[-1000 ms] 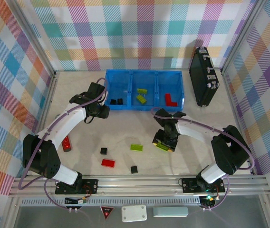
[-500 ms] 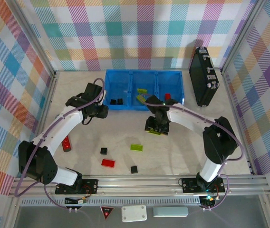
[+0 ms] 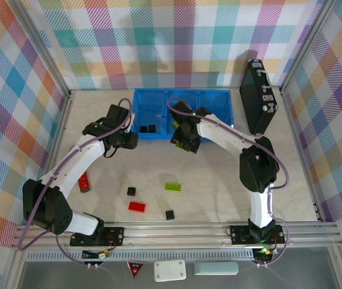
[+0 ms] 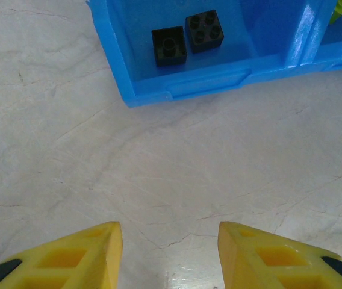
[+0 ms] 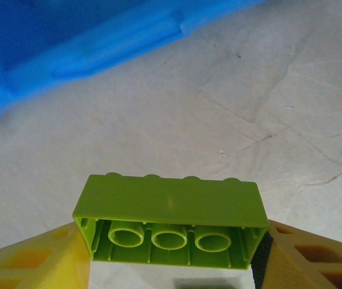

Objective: Sort the legos into containers by color
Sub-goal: Place the lego in the container.

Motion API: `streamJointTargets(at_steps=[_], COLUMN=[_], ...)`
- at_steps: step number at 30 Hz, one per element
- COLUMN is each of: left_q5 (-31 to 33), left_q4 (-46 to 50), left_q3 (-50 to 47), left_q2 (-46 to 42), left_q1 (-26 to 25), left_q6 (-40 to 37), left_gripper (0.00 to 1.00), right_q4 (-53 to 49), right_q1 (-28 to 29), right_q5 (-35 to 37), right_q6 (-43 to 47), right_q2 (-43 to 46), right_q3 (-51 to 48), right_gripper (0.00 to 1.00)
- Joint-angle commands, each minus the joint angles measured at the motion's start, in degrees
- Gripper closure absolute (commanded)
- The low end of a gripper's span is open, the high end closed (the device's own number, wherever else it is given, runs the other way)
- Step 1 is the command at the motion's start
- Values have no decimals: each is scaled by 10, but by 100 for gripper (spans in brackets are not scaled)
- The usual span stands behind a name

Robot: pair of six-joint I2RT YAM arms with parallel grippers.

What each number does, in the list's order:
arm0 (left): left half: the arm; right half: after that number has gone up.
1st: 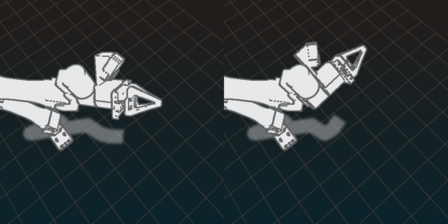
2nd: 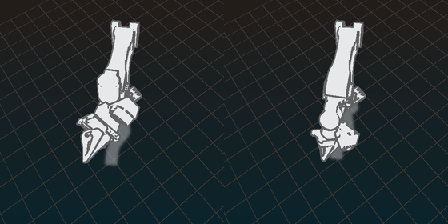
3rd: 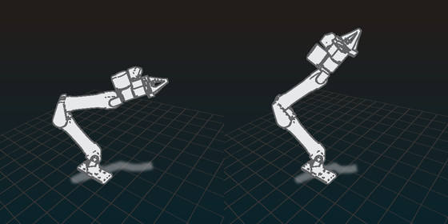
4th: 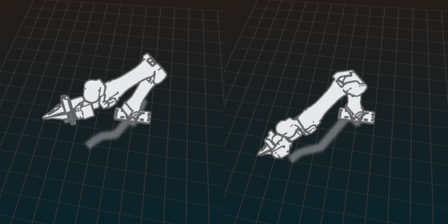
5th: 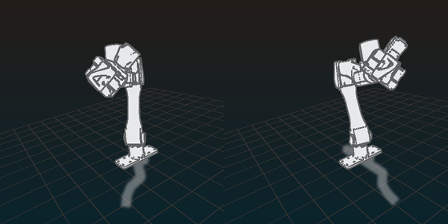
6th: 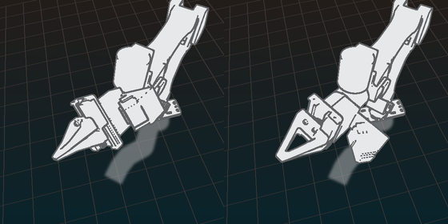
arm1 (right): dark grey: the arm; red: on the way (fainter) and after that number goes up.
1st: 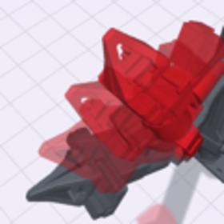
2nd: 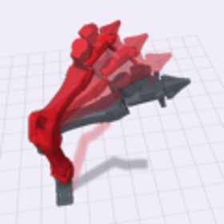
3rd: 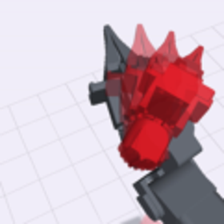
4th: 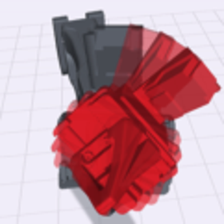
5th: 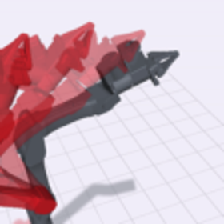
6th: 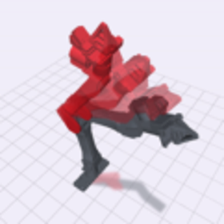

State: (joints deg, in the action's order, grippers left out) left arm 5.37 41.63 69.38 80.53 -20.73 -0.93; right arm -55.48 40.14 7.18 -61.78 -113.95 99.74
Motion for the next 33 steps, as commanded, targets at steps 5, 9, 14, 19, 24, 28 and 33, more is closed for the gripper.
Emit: streamJointTargets(at_steps=[5, 9, 14, 19, 24, 28, 33], left_q5=[-15, -28, -38, -35, -37, -42, -48], left_q4=[-4, -6, -6, -4, -7, -8, -10], left_q3=[-7, -6, -4, -6, -7, -7, -6], left_q2=[-18, -18, -17, -18, -16, -12, -2], left_q1=[7, 7, 7, 7, 7, 7, 7], left_q6=[1, 7, 9, 9, 11, 13, 16], left_gripper=[54, 54, 54, 54, 54, 54, 54], right_q4=[-93, -103, -119, -148, -164, -129, -115], right_q1=[2, 2, 2, 2, 2, 2, 2], right_q5=[103, 145, 200, 252, 282, 292, 317], right_q6=[-185, -226, -277, -293, -312, -306, -313], right_q2=[-65, -82, -108, -161, -213, -244, -273], right_q3=[128, 166, 205, 281, 348, 368, 388], right_gripper=[36, 37, 37, 36, 35, 35, 35])
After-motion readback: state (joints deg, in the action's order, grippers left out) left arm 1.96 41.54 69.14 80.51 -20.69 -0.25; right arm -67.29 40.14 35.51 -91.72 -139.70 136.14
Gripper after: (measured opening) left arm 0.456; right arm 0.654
